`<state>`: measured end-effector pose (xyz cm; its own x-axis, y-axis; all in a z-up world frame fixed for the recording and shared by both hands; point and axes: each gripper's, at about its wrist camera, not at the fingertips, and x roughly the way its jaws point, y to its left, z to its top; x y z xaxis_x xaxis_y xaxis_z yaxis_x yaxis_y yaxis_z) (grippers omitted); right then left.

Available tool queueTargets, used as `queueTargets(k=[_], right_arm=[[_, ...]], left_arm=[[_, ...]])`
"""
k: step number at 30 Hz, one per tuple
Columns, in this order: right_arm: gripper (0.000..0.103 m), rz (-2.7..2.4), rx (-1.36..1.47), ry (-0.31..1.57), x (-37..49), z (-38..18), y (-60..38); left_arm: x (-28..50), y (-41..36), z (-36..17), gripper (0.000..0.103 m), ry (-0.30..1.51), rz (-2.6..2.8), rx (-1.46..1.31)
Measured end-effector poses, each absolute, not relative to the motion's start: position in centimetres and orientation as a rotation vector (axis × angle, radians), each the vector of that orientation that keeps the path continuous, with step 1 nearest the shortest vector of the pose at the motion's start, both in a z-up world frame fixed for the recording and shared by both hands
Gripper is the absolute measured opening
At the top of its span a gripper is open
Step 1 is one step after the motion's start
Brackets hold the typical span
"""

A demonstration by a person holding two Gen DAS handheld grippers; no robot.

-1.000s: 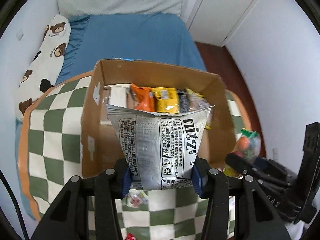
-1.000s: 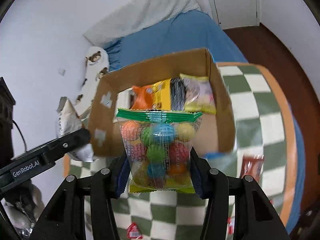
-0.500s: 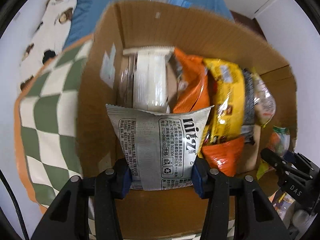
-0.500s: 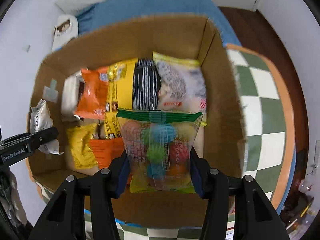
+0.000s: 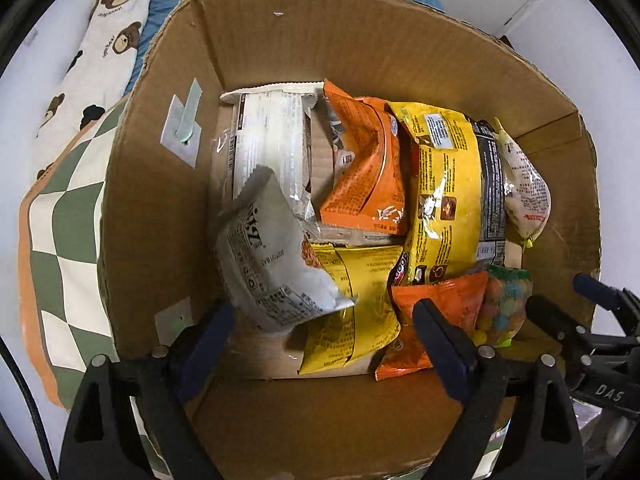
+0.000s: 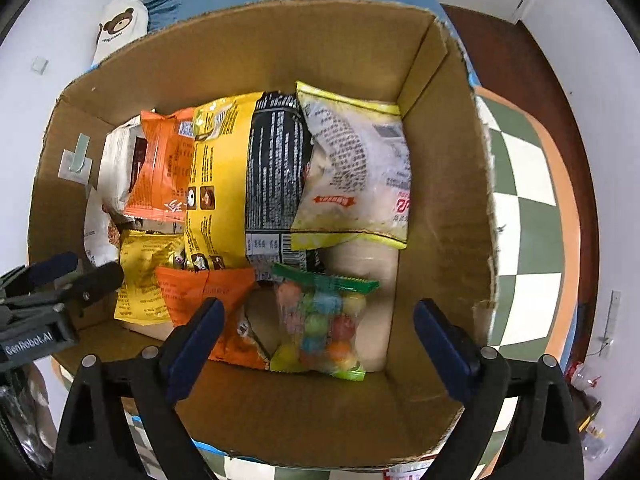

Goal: Organize snacks
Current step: 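Carry both packets into the box and open both tools, then grasp the red-white spicy strip pack with the right tool while the left tool grasps the small white candy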

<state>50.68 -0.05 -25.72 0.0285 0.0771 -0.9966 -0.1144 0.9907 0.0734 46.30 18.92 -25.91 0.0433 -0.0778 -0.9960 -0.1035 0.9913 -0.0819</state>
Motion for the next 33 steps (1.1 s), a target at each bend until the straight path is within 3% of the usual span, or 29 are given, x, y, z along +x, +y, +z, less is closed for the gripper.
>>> queueTargets(k=[12, 33], right_arm=[[0.100, 0.135, -0.041, 1.396, 47.8, -22.5, -2.3], [0.100, 0.120, -0.037, 1.014, 35.7, -10.9, -3.1]], left_arm=[[41.7, 18.2, -20.8, 0.092, 1.293, 0.074, -0.163], [30.1, 15.1, -8.9, 0.092, 0.917, 0.099, -0.072]])
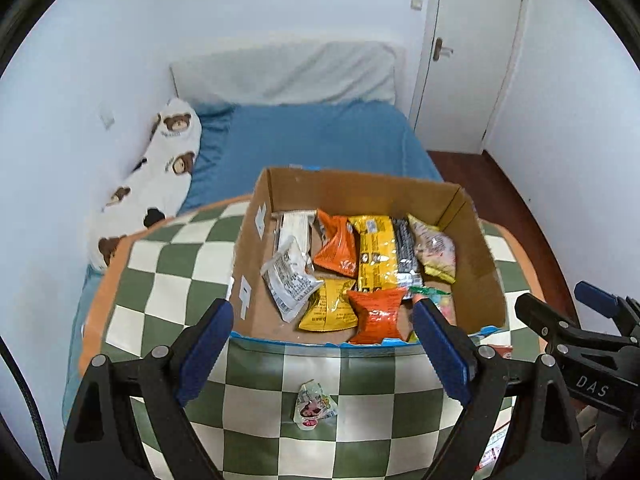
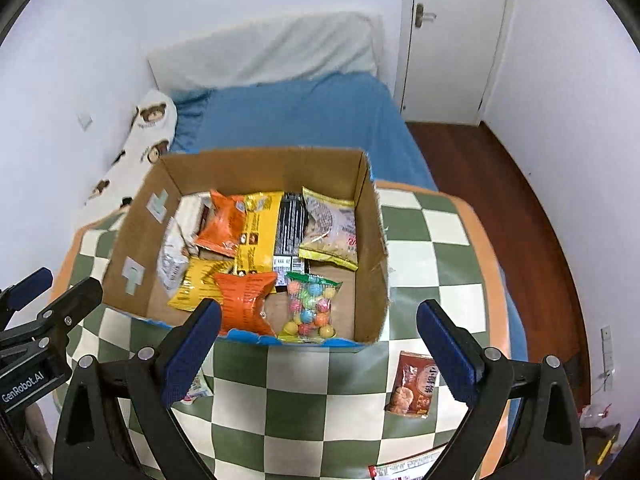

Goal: Organize snacks
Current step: 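Grasp the red-white spicy strip pack with the right tool while the left tool grasps the small white candy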

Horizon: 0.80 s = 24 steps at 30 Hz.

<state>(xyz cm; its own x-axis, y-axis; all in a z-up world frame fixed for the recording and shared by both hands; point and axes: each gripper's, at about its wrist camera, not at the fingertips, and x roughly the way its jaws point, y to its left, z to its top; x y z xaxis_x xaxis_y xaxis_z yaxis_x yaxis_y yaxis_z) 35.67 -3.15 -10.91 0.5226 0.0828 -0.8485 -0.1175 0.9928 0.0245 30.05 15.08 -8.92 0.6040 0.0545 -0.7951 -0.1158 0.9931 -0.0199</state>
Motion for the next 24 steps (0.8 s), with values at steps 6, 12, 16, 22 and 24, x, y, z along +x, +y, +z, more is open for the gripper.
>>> queueTargets(k=[6, 12, 16, 22, 24], right_arm=[[0.100, 0.132, 0.054, 0.978, 32.0, -8.7, -4.5], [0.100, 0.097, 0.337, 1.158, 29.2, -14.5, -10.5], [0.100, -0.058, 0.575, 1.342, 26.7, -23.0, -16.9], [0.099, -0.400, 0.715, 1.535, 21.7, -34.4, -23.7], [0.098, -0.432, 0.763, 1.555, 20.8, -36.6, -24.2]], left_arm=[[28.1, 14.0, -8.5, 0.092, 0.915, 0.076, -0.070], [26.9, 12.4, -15.1, 0.092, 1.077, 0.067, -0.079], [26.4, 11.6, -21.6, 0.092, 1.225, 0.068, -0.092], [24.2, 11.4, -28.3, 0.092, 1.424, 0.061, -0.177], [23.3, 12.0, -29.3, 0.092, 1.454, 0.072, -0.191]])
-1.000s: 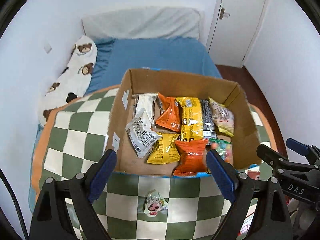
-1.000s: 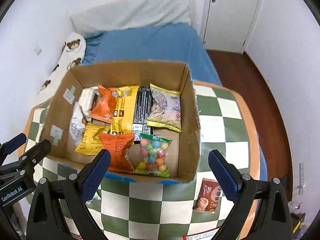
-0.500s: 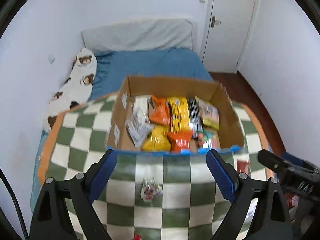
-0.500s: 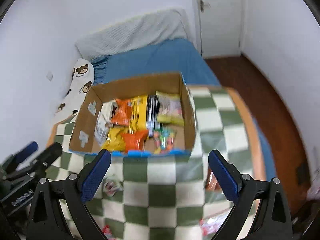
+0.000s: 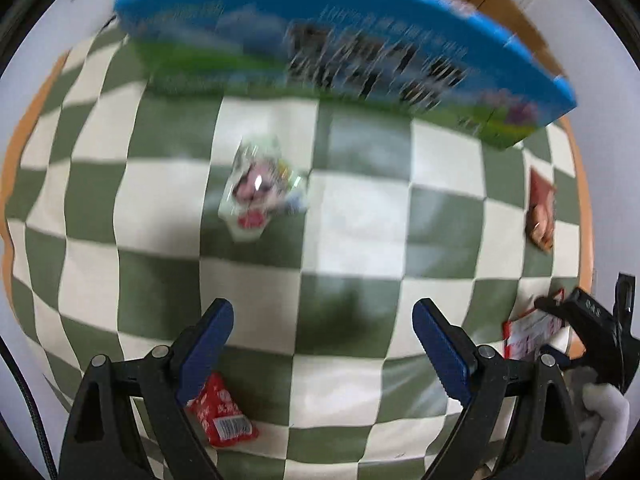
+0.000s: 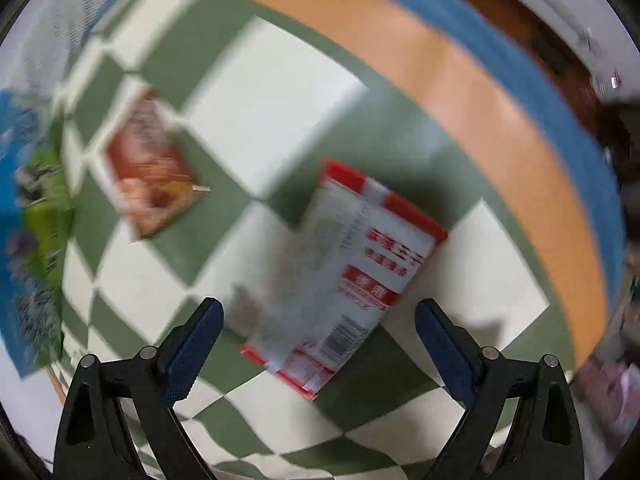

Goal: Organize snacks
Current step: 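Grasp the red-white spicy strip pack with the right tool while the left tool grasps the small white candy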

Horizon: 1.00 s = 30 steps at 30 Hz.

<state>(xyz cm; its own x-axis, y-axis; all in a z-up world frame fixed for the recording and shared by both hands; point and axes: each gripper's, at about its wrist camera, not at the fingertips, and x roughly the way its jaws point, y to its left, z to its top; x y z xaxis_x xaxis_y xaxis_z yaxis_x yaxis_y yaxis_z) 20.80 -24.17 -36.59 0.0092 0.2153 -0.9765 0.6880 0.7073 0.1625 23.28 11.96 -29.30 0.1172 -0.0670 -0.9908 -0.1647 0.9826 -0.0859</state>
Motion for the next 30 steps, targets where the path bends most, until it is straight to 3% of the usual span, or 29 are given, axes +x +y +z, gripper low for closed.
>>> queueTargets(k=[4, 8, 15, 23, 25, 26, 30], right_arm=[[0.098, -0.412, 0.658, 1.535, 21.9, -37.5, -21.9], [0.075, -0.184, 0.320, 1.504, 24.6, -36.9, -14.5], [0.070, 0.098, -0.033, 1.459, 25.3, -36.2, -3.3], [0.074, 0.203, -0.074, 1.541, 25.6, -37.0, 0.1], [0.074, 0.203, -0.058, 1.550, 26.4, -36.9, -0.2], [0.074, 0.201, -0.051, 1.553, 26.6, -37.0, -0.3], [0.074, 0.210, -0.057, 1.554, 26.5, -36.9, -0.2]], left_arm=[[22.5, 13.7, -29.7, 0.092, 1.464, 0.113, -0.200], [22.0, 16.2, -29.2, 0.092, 1.442, 0.164, -0.226], [24.6, 18.6, -29.8, 0.092, 1.468, 0.115, -0.409], [29.9, 11.9, -32.5, 0.092, 1.517, -0.097, 0.197], [30.5, 11.2, -33.4, 0.073, 1.513, -0.091, 0.215], [30.6, 11.1, -33.9, 0.057, 1.526, -0.091, 0.197], [29.4, 11.8, -34.1, 0.057, 1.520, -0.058, 0.084]])
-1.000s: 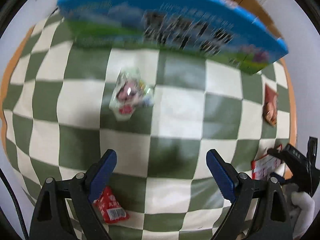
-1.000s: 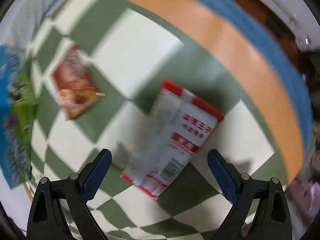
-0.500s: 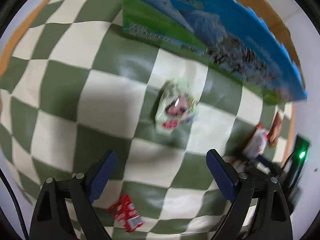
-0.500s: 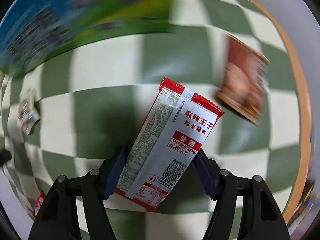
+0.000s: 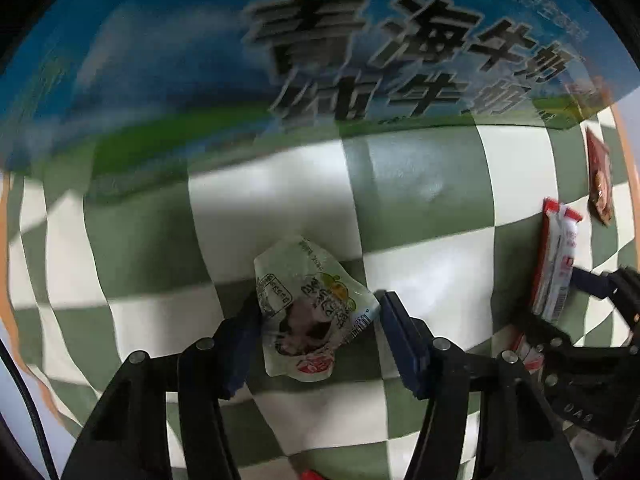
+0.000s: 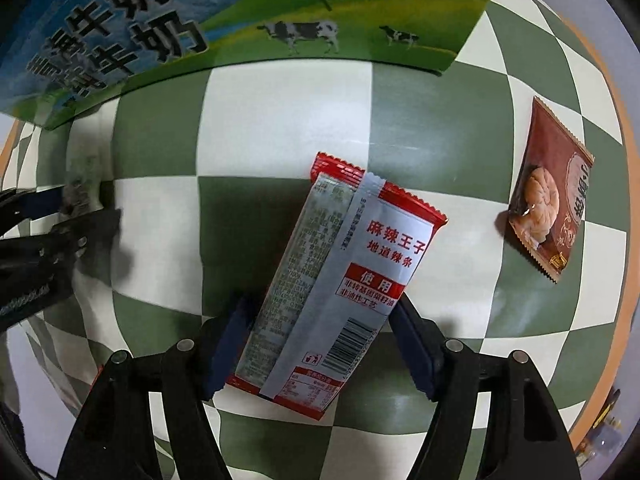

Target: Organize snacks

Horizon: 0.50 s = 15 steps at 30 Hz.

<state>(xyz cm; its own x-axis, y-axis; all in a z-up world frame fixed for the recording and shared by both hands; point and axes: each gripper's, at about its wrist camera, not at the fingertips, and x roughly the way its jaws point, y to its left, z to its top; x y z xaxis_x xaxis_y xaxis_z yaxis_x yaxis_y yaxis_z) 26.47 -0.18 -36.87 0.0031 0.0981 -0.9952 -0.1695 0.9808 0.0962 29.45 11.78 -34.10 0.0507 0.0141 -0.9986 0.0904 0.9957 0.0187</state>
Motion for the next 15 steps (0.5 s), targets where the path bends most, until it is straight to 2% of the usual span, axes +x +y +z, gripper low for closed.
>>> queueTargets(k=[6, 10, 12, 15], right_arm=[[0.068, 0.290, -0.129, 1.556, 25.0, -37.1, 1.2], [0.068, 0.384, -0.232, 1.578, 24.4, -37.5, 1.6], [0.072, 0.396, -0.262, 1.582, 23.9, -37.6, 2.1], [0.080, 0.338, -0.136, 1.609, 24.1, -37.5, 0.6]], left_arm=[[23.7, 13.5, -35.1, 0.057, 1.602, -0.018, -0.218], [21.5, 14.4, -37.2, 0.060, 1.651, 0.001, -0.366], [21.7, 14.0, -37.7, 0.061, 1.660, -0.016, -0.327], [21.4, 12.5, -37.9, 0.063, 1.677, -0.053, -0.198]])
